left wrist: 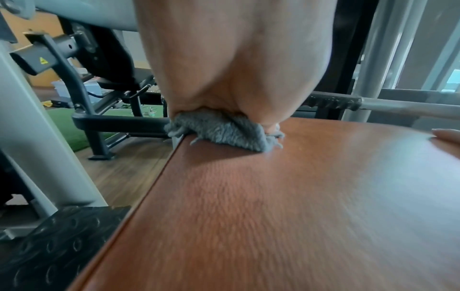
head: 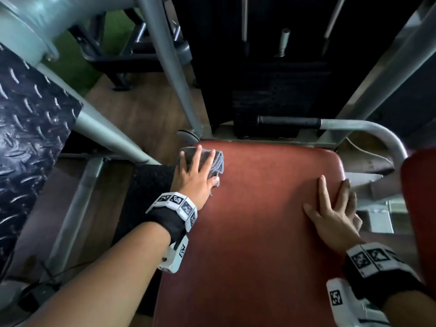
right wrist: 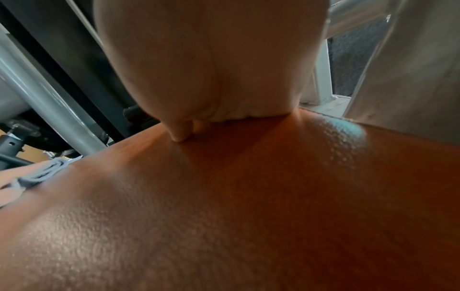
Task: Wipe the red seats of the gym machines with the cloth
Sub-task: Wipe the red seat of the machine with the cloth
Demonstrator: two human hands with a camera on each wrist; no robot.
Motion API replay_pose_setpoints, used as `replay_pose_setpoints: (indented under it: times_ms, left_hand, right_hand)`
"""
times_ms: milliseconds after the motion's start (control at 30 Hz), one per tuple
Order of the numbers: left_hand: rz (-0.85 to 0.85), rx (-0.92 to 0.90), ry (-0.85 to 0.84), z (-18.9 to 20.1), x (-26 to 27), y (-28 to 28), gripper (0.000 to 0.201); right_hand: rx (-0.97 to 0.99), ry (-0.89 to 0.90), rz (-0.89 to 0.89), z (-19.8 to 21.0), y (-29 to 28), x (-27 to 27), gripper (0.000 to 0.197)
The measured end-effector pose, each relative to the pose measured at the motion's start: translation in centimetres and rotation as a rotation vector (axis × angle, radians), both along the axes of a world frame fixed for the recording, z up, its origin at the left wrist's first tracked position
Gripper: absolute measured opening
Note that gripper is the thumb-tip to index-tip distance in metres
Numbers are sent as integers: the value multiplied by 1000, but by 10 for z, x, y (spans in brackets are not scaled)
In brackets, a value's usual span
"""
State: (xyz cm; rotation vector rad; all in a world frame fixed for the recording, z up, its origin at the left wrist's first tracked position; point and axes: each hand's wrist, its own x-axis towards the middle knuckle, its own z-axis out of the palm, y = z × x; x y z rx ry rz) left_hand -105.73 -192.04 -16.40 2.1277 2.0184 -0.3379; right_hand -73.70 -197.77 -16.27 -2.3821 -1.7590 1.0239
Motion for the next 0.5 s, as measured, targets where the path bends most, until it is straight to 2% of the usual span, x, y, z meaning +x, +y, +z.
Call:
replay_pose_setpoints:
  times_ms: [167, 233, 333, 500]
  left_hand:
    - [284, -2, -215, -2, -5, 41, 66]
    - [383, -19, -379, -9, -10, 56, 66]
    - [418, -47, -657, -13, -23, 65, 70]
    - [510, -37, -711, 4, -25, 33, 68]
  right_hand:
    - [-24, 7, 22, 3, 1, 0, 75]
    - [-37, 9, 27, 4, 2, -1, 75]
    - [-59, 13, 24, 6, 2, -1, 75]
    - [-74, 27, 28, 9, 2, 0, 74]
